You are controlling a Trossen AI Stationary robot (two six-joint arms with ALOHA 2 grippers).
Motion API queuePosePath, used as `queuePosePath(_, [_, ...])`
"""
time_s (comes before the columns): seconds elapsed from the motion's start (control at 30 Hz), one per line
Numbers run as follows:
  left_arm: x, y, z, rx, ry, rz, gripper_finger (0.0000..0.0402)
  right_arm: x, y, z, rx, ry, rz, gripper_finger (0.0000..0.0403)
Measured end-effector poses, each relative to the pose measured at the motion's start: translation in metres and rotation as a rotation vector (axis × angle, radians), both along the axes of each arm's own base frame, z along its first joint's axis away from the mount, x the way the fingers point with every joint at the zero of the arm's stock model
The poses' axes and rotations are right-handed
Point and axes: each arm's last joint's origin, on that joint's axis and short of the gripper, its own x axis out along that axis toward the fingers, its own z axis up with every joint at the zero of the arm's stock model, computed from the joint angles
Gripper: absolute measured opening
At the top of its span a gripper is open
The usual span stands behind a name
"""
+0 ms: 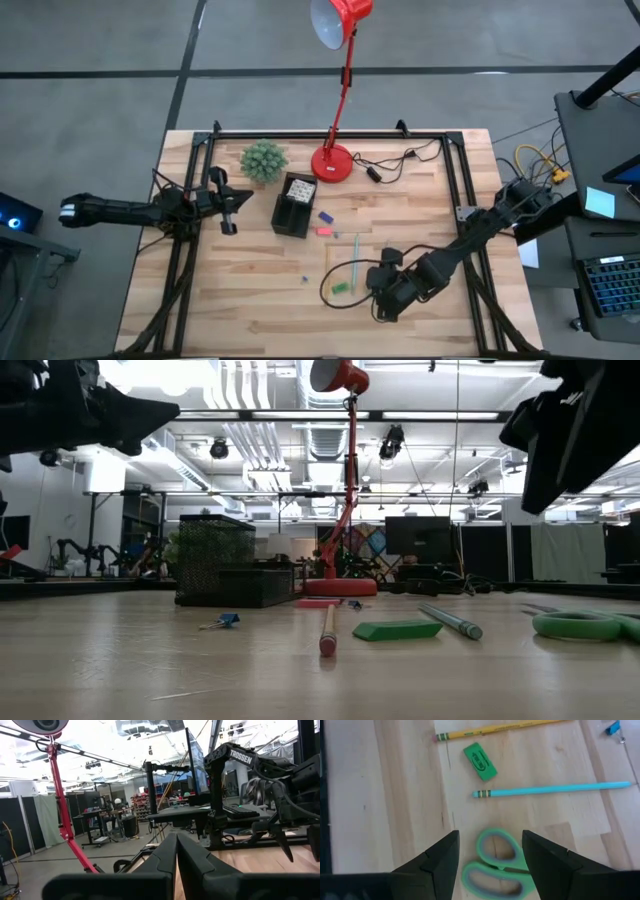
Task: Pick and place office supplies into organizer
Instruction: Put the green scissors in the black desk organizer
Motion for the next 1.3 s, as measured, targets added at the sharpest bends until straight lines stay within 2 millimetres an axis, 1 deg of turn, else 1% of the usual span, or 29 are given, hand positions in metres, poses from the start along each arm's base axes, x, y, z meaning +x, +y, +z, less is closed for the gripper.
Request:
queuePosePath(0.17, [0.000, 0.000, 0.000, 0.000, 0.001, 0.000, 0.0000, 0.001, 0.003, -0.008, -0.016, 0.024, 0.006, 0.0206])
queuePosePath(0.3, [0.000, 0.000, 0.000, 0.000, 0.000, 0.000, 0.0000, -0.001, 0.007, -0.013, 0.006, 0.060, 0.030, 0.0205])
queuePosePath(0.6, [0.000, 0.000, 0.000, 0.000, 0.001, 0.000, 0.0000, -0.013, 0.023, -0.013, 0.075, 0.109, 0.099, 0.0205])
queuePosePath(0.87, [0.000, 0.000, 0.000, 0.000, 0.000, 0.000, 0.0000, -0.023, 0.034, -0.013, 0.066, 0.112, 0.164, 0.0205])
queuePosePath(1.13, [0.000, 0.000, 0.000, 0.000, 0.001, 0.000, 0.0000, -0.025, 0.036, -0.013, 0.012, 0.105, 0.284, 0.0205])
queuePosePath(1.3, [0.000, 0.000, 0.000, 0.000, 0.002, 0.000, 0.0000, -0.025, 0.035, -0.015, -0.023, 0.100, 0.330, 0.0205])
